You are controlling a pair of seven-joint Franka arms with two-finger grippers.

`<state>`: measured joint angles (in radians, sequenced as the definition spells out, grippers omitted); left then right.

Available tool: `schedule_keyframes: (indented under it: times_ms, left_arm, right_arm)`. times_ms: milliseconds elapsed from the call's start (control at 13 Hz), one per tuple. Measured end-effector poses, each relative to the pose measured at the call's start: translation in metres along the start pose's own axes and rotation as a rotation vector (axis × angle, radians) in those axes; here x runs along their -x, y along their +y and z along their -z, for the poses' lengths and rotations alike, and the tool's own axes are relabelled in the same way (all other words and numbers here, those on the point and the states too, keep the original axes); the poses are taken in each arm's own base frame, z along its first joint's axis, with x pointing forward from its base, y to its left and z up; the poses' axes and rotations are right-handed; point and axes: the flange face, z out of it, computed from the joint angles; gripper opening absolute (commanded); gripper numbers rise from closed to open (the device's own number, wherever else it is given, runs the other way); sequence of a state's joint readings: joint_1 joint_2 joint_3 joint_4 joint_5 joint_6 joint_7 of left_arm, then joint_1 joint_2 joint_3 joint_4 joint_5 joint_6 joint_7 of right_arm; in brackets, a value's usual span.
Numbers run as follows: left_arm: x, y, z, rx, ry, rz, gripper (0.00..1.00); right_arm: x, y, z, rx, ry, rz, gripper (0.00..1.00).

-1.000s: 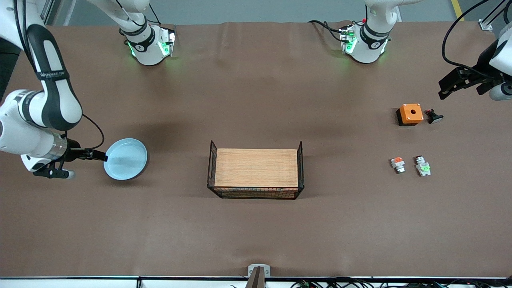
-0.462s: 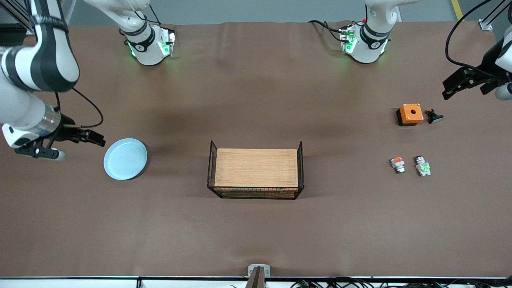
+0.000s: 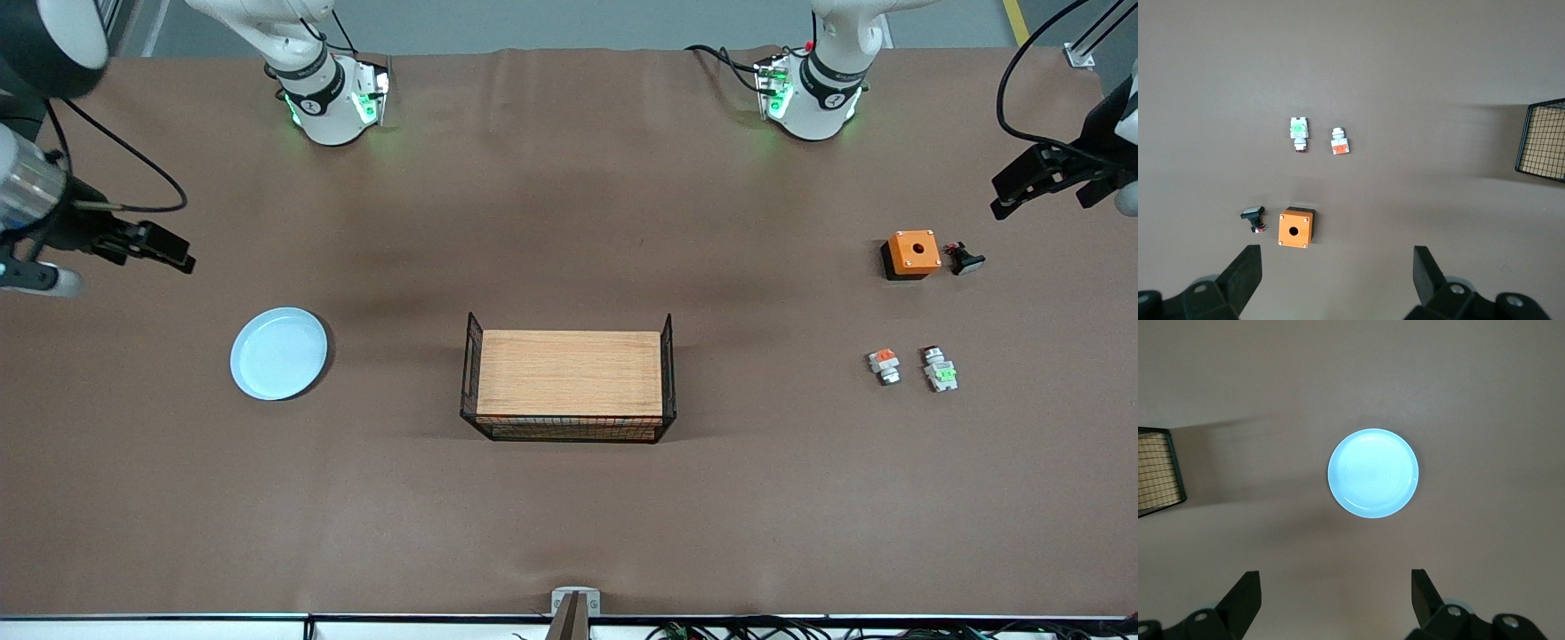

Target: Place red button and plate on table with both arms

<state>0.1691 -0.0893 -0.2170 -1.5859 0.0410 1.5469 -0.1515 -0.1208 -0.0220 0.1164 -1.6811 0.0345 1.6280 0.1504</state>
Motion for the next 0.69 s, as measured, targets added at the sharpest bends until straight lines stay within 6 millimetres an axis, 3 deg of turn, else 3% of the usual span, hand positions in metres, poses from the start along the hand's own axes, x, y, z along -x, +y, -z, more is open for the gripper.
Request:
schedule_keyframes:
  times_ms: [231,692]
  left_arm:
    - [-0.003,-0.018,0.003,-0.001,0.007,0.032,1.00]
    - [-0.002,-0.016,0.006,-0.001,0.008,0.027,1.00]
  right_arm:
    - [0.003,0.004,0.029,-0.003,0.018,-0.006,0.99]
    - [0.000,0.021,0.043,-0.004,0.040,0.019,1.00]
